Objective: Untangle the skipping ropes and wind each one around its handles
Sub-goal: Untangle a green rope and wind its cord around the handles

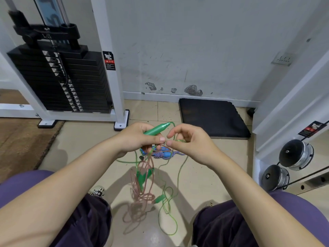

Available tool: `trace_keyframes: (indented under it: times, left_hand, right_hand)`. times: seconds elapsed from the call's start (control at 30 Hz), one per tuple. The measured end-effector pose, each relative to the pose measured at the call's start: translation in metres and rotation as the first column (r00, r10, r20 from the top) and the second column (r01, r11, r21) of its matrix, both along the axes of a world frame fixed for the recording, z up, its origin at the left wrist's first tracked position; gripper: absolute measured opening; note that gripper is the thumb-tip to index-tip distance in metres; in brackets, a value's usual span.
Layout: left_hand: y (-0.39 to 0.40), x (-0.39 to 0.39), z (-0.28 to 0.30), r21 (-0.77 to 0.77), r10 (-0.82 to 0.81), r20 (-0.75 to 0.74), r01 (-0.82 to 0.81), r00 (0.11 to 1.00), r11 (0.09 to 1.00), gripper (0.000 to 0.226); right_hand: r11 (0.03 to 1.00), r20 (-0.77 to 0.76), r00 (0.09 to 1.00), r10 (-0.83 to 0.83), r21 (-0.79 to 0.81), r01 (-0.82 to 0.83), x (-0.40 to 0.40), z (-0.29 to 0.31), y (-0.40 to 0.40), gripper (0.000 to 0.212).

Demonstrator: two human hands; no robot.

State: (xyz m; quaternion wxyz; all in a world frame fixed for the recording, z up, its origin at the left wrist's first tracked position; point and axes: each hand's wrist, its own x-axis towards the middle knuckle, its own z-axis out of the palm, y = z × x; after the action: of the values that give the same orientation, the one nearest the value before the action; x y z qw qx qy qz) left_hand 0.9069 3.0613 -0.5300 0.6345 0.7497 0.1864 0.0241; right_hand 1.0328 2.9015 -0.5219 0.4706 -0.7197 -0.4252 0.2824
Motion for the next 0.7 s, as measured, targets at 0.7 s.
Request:
trace_keyframes:
  times: [0.7]
  left_hand:
    - [0.012, 0.0, -0.004, 0.047, 0.096, 0.022, -0.097, 0.995, 0.994, 0.025]
  right_hand:
    - [0.986, -0.321, 0.947, -0.01, 0.156, 0.063, 0.011, -0.003, -0.003, 0.012]
